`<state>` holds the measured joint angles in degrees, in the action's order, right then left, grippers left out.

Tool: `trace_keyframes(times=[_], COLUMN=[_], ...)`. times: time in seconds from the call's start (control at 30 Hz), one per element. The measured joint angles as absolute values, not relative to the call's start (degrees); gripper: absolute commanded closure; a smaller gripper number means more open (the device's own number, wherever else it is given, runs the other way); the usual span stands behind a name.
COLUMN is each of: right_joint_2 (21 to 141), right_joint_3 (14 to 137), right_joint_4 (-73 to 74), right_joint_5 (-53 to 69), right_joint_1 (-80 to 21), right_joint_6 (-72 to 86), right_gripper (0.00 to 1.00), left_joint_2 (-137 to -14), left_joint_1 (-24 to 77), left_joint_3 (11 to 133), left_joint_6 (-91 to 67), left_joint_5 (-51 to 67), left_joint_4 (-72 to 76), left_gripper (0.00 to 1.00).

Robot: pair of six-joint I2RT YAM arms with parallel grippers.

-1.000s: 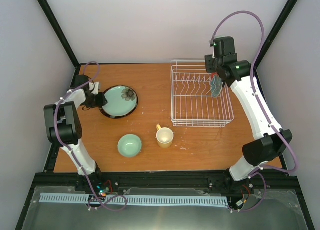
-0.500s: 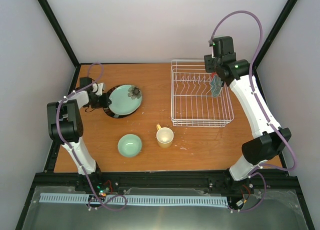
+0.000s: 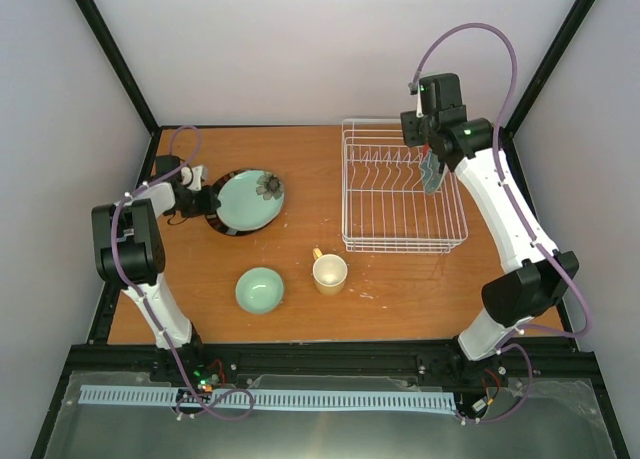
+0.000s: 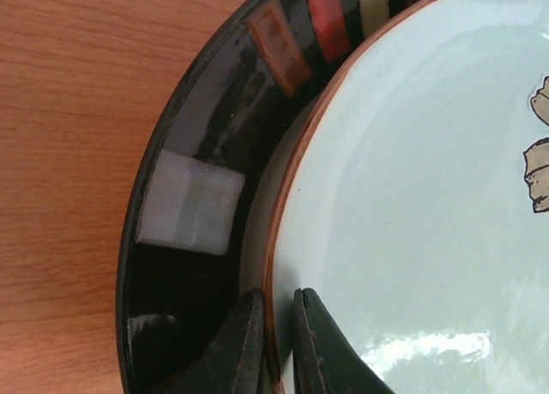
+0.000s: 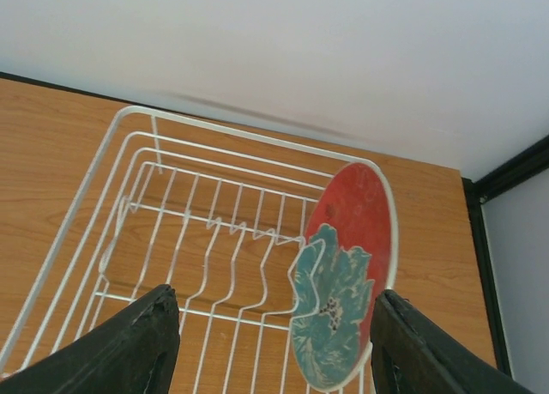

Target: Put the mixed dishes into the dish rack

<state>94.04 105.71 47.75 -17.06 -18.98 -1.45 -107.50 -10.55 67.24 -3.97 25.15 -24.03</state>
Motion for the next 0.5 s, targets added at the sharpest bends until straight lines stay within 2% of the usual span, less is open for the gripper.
trace_keyframes(times=[0.13, 0.3, 0.5], right_joint_2=[94.15, 95.70, 104.07], right_joint_3=[105.71, 106.94, 113.43], right_joint_4=[46.96, 46.04, 45.60], right_joint_5=[-14.41, -5.28, 7.57], right_joint_1=[-20.32, -22.50, -27.88], right_joint_6=[-1.39, -1.04, -0.78], right_gripper=[0.40, 0.41, 0.41], left_joint_2=[-106.96, -106.17, -103.44], left_joint_1=[-10.55, -10.55, -10.52], left_joint_3=[67.40, 68.88, 70.91], left_joint_6=[-4.23, -4.23, -4.19], left_joint_5=[25.21, 25.15, 26.39], left_joint_4=[-25.43, -28.73, -31.18], left_gripper=[0.99, 0.99, 0.99])
